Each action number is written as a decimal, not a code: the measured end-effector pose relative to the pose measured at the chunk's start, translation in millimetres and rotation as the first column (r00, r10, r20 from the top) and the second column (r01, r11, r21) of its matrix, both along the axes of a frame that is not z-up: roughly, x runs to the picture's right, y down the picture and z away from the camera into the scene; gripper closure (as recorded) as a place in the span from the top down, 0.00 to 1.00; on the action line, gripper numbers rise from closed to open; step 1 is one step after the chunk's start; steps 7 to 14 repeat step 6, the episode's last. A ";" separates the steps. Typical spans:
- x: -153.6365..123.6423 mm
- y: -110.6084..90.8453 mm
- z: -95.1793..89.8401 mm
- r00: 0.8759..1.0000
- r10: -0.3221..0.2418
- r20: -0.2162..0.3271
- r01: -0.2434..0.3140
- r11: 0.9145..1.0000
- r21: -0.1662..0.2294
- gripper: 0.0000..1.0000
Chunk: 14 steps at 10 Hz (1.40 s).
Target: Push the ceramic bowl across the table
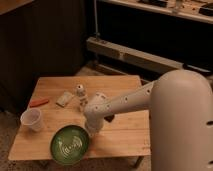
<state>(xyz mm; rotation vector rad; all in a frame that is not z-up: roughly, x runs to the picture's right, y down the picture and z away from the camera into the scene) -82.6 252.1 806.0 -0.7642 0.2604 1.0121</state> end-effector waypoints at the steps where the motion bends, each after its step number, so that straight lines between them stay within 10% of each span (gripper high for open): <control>1: -2.6 2.5 0.5 1.000 -0.009 0.000 0.009 1.000 -0.002 0.10; 14: -17.0 8.9 -2.3 0.999 -0.046 0.011 0.046 0.999 -0.003 0.10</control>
